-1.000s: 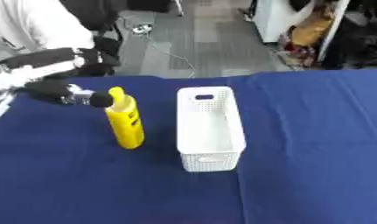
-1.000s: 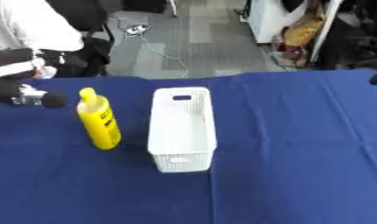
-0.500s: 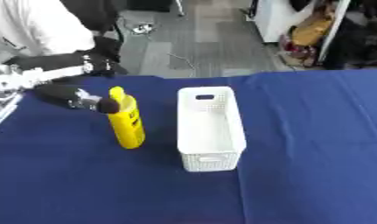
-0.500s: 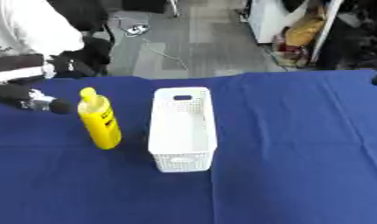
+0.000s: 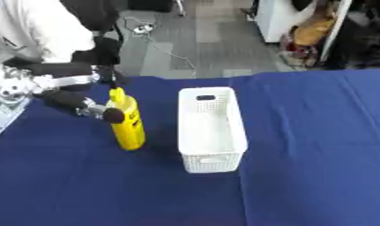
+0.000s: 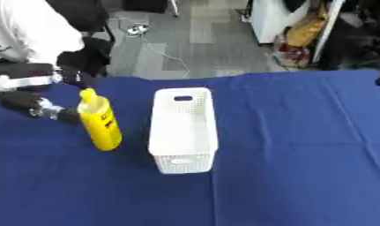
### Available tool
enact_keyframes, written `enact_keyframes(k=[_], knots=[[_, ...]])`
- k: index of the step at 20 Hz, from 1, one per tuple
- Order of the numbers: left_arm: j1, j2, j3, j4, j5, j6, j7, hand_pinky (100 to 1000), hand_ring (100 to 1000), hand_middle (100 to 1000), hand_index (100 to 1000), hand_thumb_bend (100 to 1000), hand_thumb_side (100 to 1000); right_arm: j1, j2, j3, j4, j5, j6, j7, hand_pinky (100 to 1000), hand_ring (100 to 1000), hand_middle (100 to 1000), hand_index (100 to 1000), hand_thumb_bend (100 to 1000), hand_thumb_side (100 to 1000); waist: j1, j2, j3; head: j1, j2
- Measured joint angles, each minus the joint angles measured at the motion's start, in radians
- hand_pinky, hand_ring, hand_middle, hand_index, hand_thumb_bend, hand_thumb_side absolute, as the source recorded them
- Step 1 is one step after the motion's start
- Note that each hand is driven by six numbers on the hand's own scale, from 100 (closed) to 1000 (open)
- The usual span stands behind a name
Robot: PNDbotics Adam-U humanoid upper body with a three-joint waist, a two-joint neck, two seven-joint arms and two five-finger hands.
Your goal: Pick up objects on the table and place them in the box.
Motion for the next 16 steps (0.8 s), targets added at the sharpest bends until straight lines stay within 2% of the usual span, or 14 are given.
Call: enact_keyframes(k=[10, 16], knots=[[0.000, -0.026, -0.005, 0.041, 0.047, 0.012, -0.021, 880, 826, 856, 979, 1000, 969, -0.001, 0.001, 0.000, 0.000, 0.000, 0.000, 0.000, 436, 545, 562, 872, 100, 907, 0.000, 0.000, -0.003, 0.000, 0.000], [0.000, -0.032, -0.003, 0.054, 0.072, 0.013, -0.003, 876, 825, 857, 975, 1000, 991, -0.001, 0.001, 0.000, 0.000, 0.000, 0.000, 0.000, 436, 544, 562, 872, 100, 907, 0.000, 0.001, -0.003, 0.000, 0.000]])
